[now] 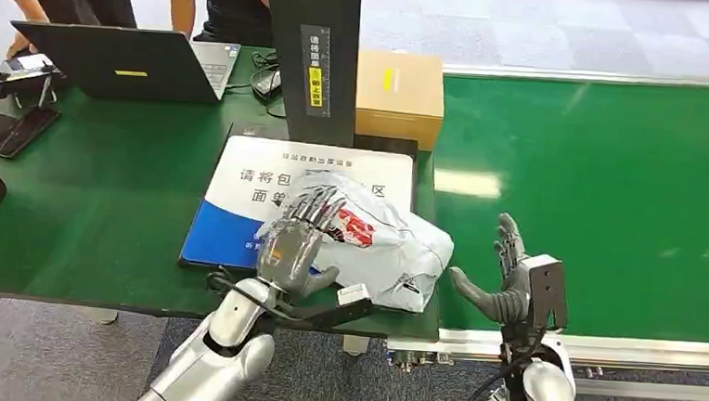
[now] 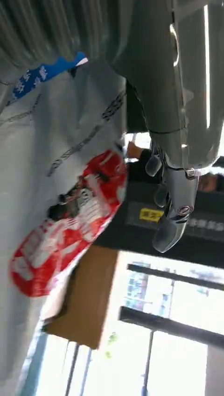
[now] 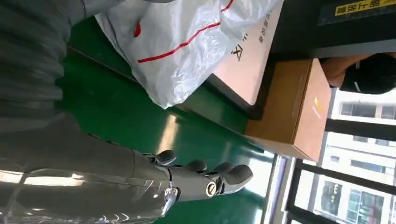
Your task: Moved the parcel from conveyor to table for the left to box.
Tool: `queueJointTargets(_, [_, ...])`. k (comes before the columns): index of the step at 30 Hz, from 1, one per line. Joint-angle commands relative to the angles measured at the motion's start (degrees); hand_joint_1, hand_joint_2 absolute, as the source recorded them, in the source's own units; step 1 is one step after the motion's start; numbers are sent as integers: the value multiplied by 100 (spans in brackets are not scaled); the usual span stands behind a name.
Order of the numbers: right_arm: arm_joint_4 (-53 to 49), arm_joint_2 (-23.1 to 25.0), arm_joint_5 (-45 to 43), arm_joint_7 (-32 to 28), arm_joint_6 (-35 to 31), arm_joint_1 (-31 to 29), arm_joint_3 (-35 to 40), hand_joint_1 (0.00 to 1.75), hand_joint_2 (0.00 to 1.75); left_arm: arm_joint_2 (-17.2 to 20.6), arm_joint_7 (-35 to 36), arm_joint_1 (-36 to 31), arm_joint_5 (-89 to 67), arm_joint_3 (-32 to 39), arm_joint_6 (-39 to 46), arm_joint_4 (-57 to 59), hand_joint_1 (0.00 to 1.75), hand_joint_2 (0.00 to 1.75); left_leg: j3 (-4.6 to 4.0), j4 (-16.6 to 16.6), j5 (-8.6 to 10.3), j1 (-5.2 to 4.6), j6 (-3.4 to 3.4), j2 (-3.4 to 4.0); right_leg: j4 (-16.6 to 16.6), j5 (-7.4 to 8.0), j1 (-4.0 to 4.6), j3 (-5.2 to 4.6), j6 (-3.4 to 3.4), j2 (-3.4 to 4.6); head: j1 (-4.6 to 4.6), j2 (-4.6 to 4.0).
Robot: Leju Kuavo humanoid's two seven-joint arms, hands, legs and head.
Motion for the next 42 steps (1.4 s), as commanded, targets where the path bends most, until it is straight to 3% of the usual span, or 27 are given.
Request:
queueJointTargets(1, [547,-11,0,-64,-15,-205,36,0,175,133,91,-900,449,-386,-731,1279,0,175,24,-8,-1,5,-6,-3,-9,-1,4,24,-7,8,2,0])
queueJointTargets(9, [517,6,-21,-75,-47,-172,-21,0,175,131,172,-1000,545,-417,-902,1481,0,175,23,-7,-4,3,-5,0,-6,-3,2,21,-7,11,0,0])
queueJointTargets(13, [402,35,-33,-74,-92,-71,-172,0,175,80,432,-1277,391,-458,-582,1901,0,175,26,-6,-3,6,-7,-6,-6,-4,5,27,-9,7,0,0])
queueJointTargets(21, [187,185,74,-22,-147,167,-339,0,175,-41,1110,-1468,295,-256,-844,2239,0,175,27,-7,-5,5,-6,-9,-8,-5,4,27,-8,4,0,0])
queueJointTargets(22, [126,217,120,4,-144,187,-363,0,175,-45,1100,-1503,362,-194,-835,2273,12,175,18,-3,-3,4,-5,-9,-4,-5,4,18,-6,0,2,0])
queueJointTargets(23, [117,222,132,15,-142,187,-373,0,175,-45,1100,-1512,375,-182,-822,2286,129,175,25,-3,-6,5,-6,-9,-3,-8,4,24,-9,4,0,0])
queueJointTargets(24, [106,234,159,43,-134,185,-391,0,175,-39,1107,-1526,387,-158,-796,2316,175,175,22,-3,-6,5,-7,-5,-4,-6,4,20,-8,7,0,0])
queueJointTargets(42, [387,172,159,45,-94,8,-343,0,175,40,1014,-1271,502,40,-479,2059,175,175,39,-11,-8,5,-8,8,-10,-3,4,34,-10,24,0,0])
